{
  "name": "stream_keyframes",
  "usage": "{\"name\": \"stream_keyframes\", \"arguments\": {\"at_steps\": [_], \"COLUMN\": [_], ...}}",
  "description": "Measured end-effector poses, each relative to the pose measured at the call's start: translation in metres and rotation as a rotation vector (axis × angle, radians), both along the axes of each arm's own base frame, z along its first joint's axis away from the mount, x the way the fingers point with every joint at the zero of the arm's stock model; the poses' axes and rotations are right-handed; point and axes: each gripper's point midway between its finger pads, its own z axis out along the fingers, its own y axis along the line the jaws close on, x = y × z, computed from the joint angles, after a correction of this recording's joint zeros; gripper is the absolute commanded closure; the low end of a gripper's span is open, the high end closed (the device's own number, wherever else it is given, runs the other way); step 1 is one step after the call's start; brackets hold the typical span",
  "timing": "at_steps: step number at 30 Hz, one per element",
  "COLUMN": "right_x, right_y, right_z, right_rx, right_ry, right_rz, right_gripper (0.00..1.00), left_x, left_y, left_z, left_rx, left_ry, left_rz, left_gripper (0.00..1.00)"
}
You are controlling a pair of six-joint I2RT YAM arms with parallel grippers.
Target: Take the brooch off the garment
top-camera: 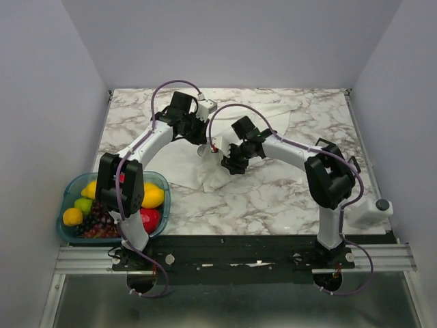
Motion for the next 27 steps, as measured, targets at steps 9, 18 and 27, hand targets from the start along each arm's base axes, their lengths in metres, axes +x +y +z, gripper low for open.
{"name": "stream_keyframes", "arguments": {"at_steps": [9, 18, 27], "right_x": [0.016, -0.028, -0.044], "right_y": [-0.019, -0.113, -0.136], "right_z": [-0.026, 0.018, 0.055], "right_rx": [-0.154, -0.225, -0.106], "right_ry": [-0.062, -0.107, -0.034], "right_rz": [-0.081, -0.133, -0.232], "right_gripper": [0.99, 0.93, 0.5], "left_x": [-0.001, -0.011, -0.029], "left_y": [-0.002, 0.006, -0.005], "left_z": [0.005, -0.019, -0.003], "left_rx": [-0.063, -0.03, -0.096], "left_ry": [0.053, 0.074, 0.027], "left_rz": [0.018, -0.008, -0.154], "left_gripper": [1.0, 1.0, 1.0]}}
